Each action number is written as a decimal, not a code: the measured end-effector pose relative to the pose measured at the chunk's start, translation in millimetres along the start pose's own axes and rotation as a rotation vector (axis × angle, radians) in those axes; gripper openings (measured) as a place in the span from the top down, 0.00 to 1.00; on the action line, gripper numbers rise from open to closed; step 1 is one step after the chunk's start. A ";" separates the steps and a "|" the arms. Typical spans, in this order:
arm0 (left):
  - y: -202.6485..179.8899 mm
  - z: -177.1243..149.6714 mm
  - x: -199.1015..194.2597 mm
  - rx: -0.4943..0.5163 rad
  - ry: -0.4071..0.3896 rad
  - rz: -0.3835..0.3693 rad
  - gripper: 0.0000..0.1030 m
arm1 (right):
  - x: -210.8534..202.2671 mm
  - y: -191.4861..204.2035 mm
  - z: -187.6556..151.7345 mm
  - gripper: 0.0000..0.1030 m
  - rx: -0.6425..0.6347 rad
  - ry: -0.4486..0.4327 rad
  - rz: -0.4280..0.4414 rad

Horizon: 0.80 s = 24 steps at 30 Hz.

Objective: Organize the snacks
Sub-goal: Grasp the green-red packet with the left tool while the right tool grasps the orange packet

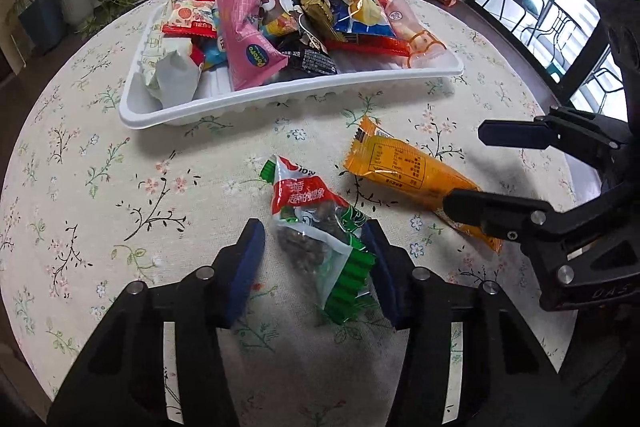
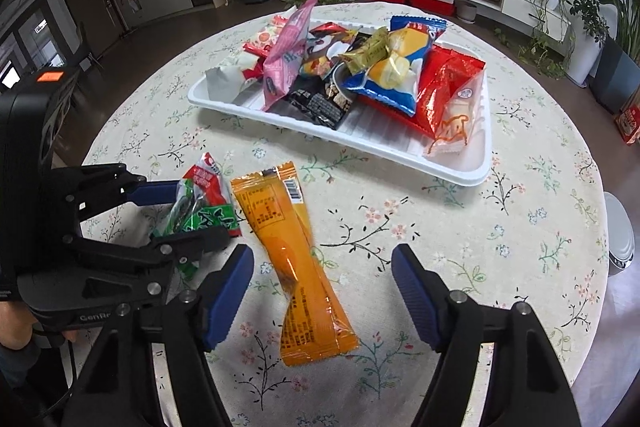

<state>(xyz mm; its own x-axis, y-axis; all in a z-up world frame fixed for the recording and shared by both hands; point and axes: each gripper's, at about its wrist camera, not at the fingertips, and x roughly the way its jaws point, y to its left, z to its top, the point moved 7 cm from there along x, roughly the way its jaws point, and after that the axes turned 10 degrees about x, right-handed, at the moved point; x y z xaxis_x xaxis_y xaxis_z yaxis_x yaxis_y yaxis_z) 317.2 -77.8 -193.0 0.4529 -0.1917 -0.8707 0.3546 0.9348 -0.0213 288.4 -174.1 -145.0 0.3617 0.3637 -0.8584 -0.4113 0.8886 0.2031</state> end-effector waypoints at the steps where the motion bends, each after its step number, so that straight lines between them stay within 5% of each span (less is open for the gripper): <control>1: 1.1 0.8 0.3 0.000 0.004 -0.002 0.53 | 0.8 0.4 -0.4 0.27 -0.003 0.002 -0.003; 11: 11.9 4.2 -0.5 -0.032 0.003 -0.001 0.51 | 8.1 6.0 0.5 0.27 -0.033 0.011 -0.008; 24: 18.2 1.7 -1.8 0.012 -0.007 -0.009 0.65 | 30.2 15.8 -2.0 0.37 -0.085 0.069 -0.026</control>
<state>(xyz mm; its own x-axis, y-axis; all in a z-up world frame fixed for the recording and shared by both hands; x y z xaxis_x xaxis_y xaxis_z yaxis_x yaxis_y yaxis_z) 324.2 -61.0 -191.0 0.4550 -0.2019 -0.8673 0.3688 0.9292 -0.0228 291.1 -149.6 -168.7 0.3161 0.3184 -0.8937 -0.4735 0.8693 0.1422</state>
